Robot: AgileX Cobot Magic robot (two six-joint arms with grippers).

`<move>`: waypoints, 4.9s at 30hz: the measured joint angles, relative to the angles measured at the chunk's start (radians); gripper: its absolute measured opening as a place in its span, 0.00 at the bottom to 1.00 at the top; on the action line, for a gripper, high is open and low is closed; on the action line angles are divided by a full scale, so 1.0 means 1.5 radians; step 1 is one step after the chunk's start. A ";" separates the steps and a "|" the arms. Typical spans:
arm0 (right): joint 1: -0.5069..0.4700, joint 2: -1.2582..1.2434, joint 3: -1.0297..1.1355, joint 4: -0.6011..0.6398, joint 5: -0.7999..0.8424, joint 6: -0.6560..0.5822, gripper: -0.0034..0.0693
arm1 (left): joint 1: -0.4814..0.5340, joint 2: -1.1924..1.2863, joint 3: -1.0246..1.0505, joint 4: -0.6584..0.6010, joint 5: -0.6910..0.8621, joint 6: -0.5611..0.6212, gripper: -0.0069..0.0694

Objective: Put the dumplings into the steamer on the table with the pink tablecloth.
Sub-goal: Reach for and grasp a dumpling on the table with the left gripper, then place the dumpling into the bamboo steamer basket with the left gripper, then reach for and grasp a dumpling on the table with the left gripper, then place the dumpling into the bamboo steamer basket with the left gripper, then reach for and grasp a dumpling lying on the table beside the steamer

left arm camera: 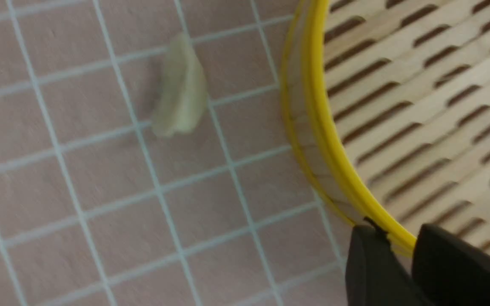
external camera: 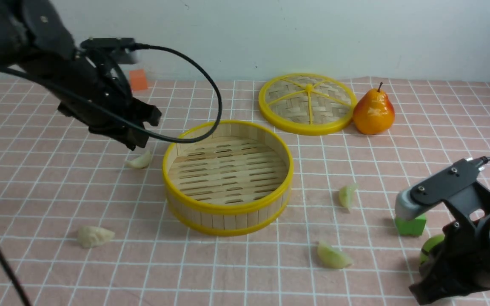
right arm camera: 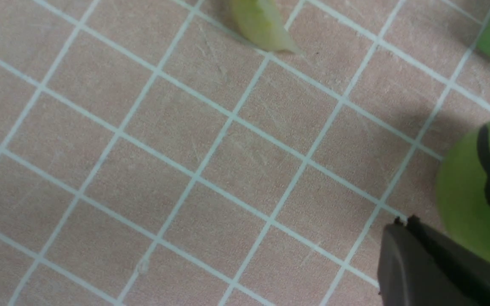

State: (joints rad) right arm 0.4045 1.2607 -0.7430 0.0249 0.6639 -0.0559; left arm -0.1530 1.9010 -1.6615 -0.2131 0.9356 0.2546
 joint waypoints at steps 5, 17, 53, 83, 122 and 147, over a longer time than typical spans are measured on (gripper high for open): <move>0.000 0.011 0.000 0.000 0.000 0.000 0.02 | -0.013 0.152 -0.116 0.118 -0.053 0.002 0.63; 0.000 0.011 0.000 0.003 -0.007 0.000 0.02 | -0.014 0.275 -0.167 0.169 -0.092 -0.110 0.38; 0.000 0.011 0.000 0.025 0.020 0.000 0.03 | -0.138 0.103 -0.298 0.308 0.183 -0.385 0.72; 0.000 0.011 0.000 0.099 0.004 0.000 0.04 | -0.020 -0.060 0.441 0.348 -0.332 -0.924 0.69; 0.000 0.011 -0.002 0.104 -0.011 0.000 0.06 | -0.208 0.089 0.058 0.167 -0.177 -0.350 0.38; -0.070 0.451 -0.439 0.098 -0.026 0.068 0.63 | -0.303 -0.562 0.278 0.173 0.064 -0.330 0.07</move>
State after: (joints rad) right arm 0.3000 1.9369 -1.4017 0.1719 0.6256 0.0461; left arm -0.6077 1.0574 -1.2452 0.0469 1.0322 -0.2404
